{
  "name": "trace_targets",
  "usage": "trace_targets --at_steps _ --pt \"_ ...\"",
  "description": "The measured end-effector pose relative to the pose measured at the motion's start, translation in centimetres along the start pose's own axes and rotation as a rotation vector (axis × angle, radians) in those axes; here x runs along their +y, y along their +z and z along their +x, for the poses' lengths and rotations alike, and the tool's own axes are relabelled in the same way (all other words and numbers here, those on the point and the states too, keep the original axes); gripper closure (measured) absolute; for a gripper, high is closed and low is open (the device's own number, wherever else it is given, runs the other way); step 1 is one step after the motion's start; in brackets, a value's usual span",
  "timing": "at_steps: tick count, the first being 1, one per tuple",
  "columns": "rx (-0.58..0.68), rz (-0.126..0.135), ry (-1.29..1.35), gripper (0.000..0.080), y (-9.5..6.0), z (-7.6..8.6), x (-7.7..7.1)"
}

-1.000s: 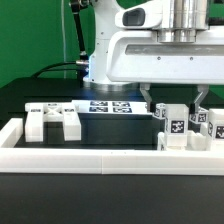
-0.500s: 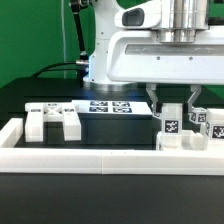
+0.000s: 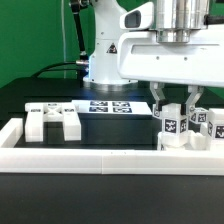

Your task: Assemble chair

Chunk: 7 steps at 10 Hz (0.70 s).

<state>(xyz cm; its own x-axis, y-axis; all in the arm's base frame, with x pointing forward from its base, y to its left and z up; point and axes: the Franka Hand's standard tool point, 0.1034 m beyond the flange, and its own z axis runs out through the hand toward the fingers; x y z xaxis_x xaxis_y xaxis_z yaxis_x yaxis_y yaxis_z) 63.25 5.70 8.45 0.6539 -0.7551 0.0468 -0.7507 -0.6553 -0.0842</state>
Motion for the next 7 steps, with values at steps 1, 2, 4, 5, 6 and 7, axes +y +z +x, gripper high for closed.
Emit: trace_targets --at_steps 1,2,4,5,6,7 --pt "-0.001 -0.001 0.132 0.0510 0.08 -0.06 -0.02" --pt "-0.002 0.000 0.260 0.0509 0.11 -0.03 -0.04" --pt "-0.014 0.008 0.497 0.0509 0.18 -0.01 -0.04" --pt "-0.019 0.013 0.633 0.0509 0.20 -0.02 -0.06" --pt "-0.023 0.015 0.694 0.0509 0.20 0.00 -0.04" --pt "-0.025 0.014 0.745 0.0509 0.20 0.00 -0.02"
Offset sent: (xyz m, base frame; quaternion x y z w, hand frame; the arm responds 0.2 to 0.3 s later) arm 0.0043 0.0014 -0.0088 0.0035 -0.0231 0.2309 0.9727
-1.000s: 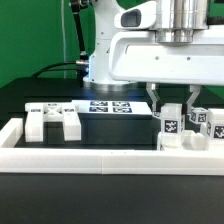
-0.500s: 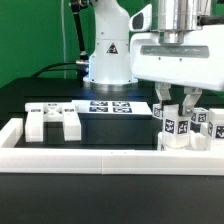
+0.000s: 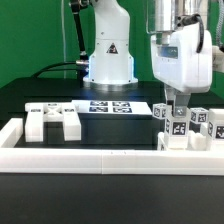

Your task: Assemble chair

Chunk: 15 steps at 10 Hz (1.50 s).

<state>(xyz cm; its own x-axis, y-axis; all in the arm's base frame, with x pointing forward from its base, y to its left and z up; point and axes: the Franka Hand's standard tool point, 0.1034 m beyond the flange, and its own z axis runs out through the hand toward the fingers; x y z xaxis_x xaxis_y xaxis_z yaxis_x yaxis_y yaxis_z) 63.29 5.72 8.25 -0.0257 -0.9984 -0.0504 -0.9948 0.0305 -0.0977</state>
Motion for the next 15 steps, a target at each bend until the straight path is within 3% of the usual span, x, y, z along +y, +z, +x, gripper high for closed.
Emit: trace_targets --at_steps 4,5,6,7,8,15 --pt "0.001 0.000 0.062 0.0509 0.01 0.04 -0.01" --pt "0.001 0.000 0.031 0.0415 0.01 -0.02 0.00" --pt "0.001 0.000 0.000 0.0244 0.02 -0.25 0.02" --pt "0.002 0.000 -0.110 0.0244 0.02 -0.45 0.02" --pt "0.002 0.000 -0.202 0.0166 0.02 -0.67 0.03" --pt "0.014 0.001 -0.792 0.0151 0.11 -0.91 0.06"
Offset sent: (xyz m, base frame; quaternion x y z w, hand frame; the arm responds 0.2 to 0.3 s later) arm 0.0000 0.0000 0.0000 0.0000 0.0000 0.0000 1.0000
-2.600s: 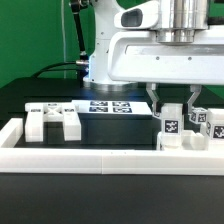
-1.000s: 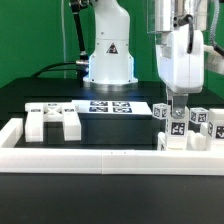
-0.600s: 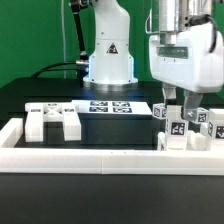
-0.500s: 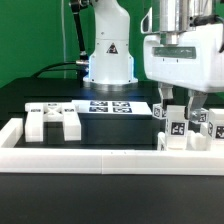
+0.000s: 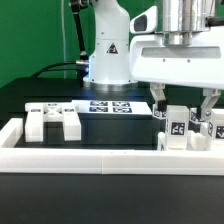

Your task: Assemble chair

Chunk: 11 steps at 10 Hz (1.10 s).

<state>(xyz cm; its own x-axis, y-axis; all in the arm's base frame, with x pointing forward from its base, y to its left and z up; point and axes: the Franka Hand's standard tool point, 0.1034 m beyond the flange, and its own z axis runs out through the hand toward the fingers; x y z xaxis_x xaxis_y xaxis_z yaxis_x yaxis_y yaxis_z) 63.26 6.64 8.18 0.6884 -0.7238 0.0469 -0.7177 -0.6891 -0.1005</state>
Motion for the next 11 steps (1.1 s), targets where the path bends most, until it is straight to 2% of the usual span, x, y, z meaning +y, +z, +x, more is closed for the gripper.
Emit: trace_targets --at_steps 8,11 --pt "0.004 -0.009 -0.549 0.0151 0.00 0.22 0.19" --pt "0.009 -0.029 -0.795 0.0151 -0.01 0.52 0.45"
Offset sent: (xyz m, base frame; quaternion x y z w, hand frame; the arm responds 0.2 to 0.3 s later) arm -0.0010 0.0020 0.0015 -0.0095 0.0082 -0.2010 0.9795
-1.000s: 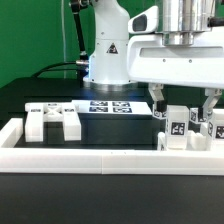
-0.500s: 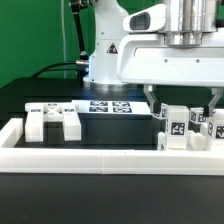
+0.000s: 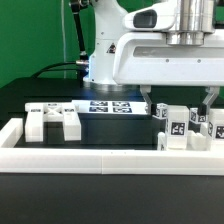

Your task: Assemble chair

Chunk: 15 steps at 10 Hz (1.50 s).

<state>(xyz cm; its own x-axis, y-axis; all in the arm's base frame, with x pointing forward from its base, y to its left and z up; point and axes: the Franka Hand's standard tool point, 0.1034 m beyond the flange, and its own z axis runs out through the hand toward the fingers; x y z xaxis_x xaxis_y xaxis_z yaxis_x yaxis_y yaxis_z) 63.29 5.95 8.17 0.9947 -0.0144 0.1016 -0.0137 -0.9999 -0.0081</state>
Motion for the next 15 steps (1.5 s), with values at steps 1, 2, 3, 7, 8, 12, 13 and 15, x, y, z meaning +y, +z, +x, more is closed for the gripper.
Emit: trace_targets --at_steps 1,2,3,7,8,12,13,15 --pt "0.000 0.000 0.000 0.0151 0.00 0.00 0.04" --pt "0.000 0.000 0.003 0.0246 0.00 0.01 0.05" --pt "0.000 0.000 0.013 0.0246 0.00 0.01 0.06" --pt "0.000 0.001 0.202 0.0509 0.00 0.01 0.04" --pt "-0.001 0.001 0.296 0.0509 0.02 -0.02 -0.05" --pt "0.000 0.003 0.763 0.0509 0.08 -0.06 -0.17" --pt "0.001 0.002 0.864 0.0509 0.08 -0.08 -0.25" --pt "-0.002 0.003 1.087 0.0509 0.09 -0.15 -0.32"
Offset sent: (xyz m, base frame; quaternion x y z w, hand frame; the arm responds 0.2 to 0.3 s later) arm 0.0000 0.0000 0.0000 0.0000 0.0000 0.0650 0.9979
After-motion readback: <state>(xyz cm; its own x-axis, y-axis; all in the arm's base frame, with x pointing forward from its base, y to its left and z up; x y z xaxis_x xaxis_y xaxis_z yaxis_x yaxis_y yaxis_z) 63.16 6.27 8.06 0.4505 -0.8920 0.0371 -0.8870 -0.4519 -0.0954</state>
